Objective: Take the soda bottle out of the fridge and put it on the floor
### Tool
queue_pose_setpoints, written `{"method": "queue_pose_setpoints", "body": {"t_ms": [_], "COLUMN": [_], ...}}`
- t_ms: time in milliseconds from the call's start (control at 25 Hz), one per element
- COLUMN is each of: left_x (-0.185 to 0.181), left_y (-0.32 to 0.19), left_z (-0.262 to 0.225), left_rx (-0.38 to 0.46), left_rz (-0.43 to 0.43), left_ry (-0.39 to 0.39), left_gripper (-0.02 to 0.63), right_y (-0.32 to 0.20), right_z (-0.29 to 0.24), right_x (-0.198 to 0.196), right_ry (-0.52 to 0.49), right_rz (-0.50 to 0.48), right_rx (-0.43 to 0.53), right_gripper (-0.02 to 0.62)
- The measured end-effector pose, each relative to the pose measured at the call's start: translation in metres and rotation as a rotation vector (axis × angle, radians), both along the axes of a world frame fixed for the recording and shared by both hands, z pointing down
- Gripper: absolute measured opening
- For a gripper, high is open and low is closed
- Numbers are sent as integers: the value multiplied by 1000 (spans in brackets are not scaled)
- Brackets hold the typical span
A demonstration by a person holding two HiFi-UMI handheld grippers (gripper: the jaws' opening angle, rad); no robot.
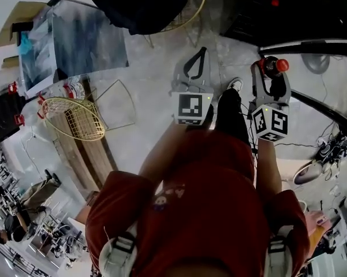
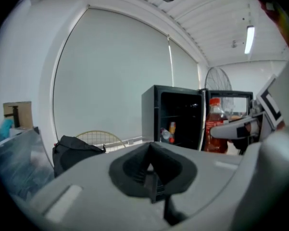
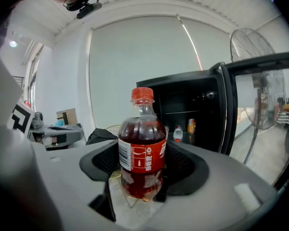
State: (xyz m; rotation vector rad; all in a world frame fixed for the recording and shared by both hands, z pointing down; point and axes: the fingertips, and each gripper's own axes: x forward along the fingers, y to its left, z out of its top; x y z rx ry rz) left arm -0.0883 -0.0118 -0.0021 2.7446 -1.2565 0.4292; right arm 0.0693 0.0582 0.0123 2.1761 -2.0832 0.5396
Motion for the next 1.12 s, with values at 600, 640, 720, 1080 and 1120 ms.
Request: {"method": "queue_pose_setpoints", "body": {"t_ms": [600, 640, 720, 1080, 1120], "left_x": [26, 27, 29, 23, 21], "left_y": [23, 24, 25, 30, 29], "left_z": [-85, -86, -87, -91, -90], "left_rx": [115, 115, 113, 122, 121], "left_rz": [6, -2, -20, -99, -109], "left_ry": [-1, -1, -3, -15, -16], "left_gripper": [0, 0, 0, 0, 0], "right_y": [31, 32, 33, 28, 26], "right_z": [-98, -100, -101, -94, -93], "right_x": [30, 32, 35, 29, 26], "right_ry": [64, 57, 46, 45, 48], "right_rz": [-62, -69, -87, -198, -212], "right_rx": [110, 114, 118, 99, 99], "right_gripper": [296, 296, 296, 296, 296]}}
